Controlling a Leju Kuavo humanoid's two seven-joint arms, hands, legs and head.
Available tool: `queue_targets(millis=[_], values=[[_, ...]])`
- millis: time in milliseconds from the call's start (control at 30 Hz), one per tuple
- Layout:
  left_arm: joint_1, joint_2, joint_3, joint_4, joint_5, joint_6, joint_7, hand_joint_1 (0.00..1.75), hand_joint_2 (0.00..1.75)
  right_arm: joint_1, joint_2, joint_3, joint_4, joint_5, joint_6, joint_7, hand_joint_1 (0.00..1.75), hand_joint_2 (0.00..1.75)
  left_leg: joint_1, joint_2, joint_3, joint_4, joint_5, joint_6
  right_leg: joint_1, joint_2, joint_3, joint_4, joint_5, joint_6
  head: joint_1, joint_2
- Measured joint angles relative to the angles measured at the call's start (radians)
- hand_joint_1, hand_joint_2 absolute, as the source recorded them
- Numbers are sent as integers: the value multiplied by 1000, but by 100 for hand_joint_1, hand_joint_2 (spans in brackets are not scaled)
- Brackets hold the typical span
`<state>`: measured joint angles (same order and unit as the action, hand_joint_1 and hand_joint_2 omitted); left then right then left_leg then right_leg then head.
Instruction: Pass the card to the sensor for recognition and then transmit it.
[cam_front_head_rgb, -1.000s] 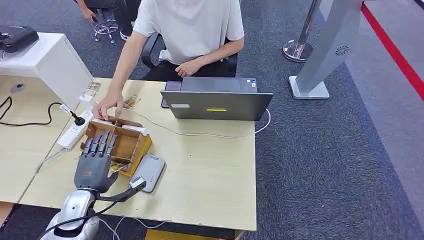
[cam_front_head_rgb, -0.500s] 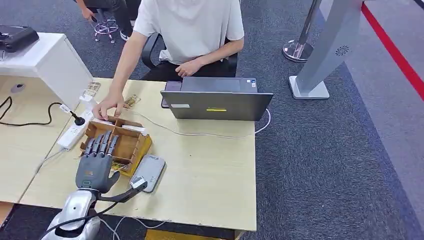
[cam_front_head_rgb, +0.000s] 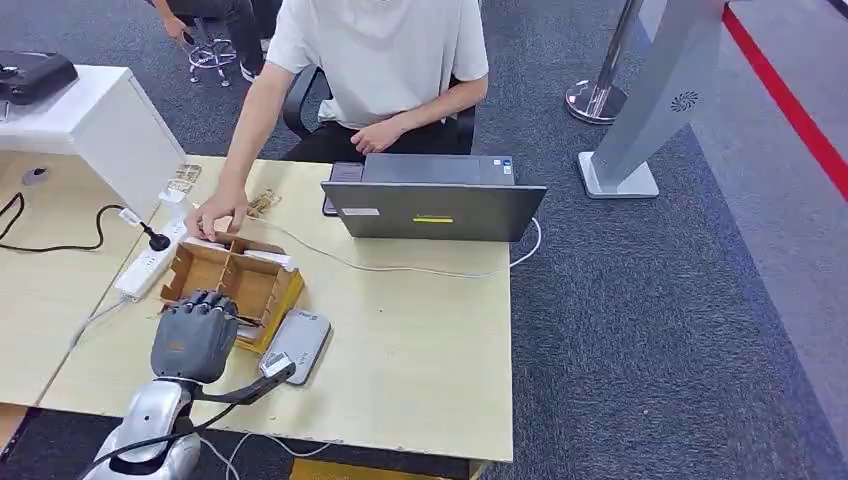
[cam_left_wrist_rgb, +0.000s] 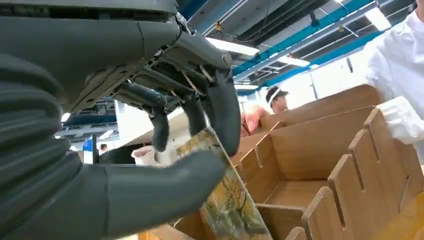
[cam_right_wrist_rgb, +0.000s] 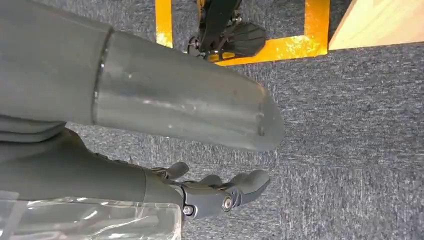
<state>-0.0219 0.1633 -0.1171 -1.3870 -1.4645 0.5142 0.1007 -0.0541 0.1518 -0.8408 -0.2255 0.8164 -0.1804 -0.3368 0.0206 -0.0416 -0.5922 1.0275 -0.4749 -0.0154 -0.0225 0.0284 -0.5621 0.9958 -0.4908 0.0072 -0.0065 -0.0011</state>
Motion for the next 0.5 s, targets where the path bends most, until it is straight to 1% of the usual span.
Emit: queue_targets(millis=[133,500], values=[[0,-1,0,0,8,13,-8,175,175,0,0,-1,0,5,2,0,0,0,0,0,0,0,0,0,0,0,0,0,0,0,0,0],[0,-3,-1,0,13,18,-10,175,175,0,0,-7,0,7,1,0,0,0,0,0,0,0,0,0,0,0,0,0,0,0,0,0]])
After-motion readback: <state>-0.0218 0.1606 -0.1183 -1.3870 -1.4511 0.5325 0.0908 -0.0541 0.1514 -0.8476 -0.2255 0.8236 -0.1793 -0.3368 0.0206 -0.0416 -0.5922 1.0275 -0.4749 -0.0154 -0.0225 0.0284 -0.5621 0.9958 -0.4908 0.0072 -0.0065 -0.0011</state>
